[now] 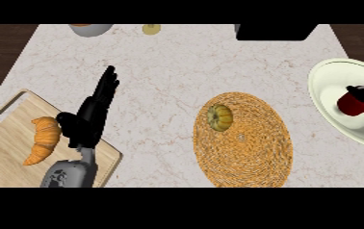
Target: Pick the can from the placemat and place it in the bowl
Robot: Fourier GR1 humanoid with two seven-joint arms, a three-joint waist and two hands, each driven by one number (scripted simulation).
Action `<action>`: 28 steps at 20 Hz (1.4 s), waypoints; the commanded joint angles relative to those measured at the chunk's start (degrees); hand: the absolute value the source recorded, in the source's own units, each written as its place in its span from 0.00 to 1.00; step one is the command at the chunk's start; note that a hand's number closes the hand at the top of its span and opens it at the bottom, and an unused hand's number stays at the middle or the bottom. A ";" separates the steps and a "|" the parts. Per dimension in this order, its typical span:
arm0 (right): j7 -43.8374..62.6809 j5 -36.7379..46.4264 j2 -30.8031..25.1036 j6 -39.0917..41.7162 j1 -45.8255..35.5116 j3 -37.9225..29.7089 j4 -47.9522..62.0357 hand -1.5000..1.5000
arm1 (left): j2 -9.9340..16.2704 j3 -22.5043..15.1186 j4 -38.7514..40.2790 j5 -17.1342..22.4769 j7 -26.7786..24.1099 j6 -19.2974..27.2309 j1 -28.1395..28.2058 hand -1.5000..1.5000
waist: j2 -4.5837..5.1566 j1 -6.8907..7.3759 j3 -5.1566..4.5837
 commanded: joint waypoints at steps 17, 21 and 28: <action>-8.71 -25.34 -0.78 2.76 7.32 -14.11 -13.37 0.00 | -1.46 0.46 1.34 -1.16 -1.02 0.76 0.37 0.50 | -0.34 -1.01 -0.10; -5.07 -33.07 1.12 8.29 12.70 -17.32 -22.98 0.00 | 0.50 1.87 0.28 -0.27 -1.39 -0.90 1.67 0.50 | -0.41 -1.12 -0.11; -4.99 -41.50 5.49 14.43 24.03 -19.70 -35.79 0.00 | -0.83 1.31 0.71 -1.71 -2.39 0.20 1.45 0.50 | -0.29 -0.86 -0.10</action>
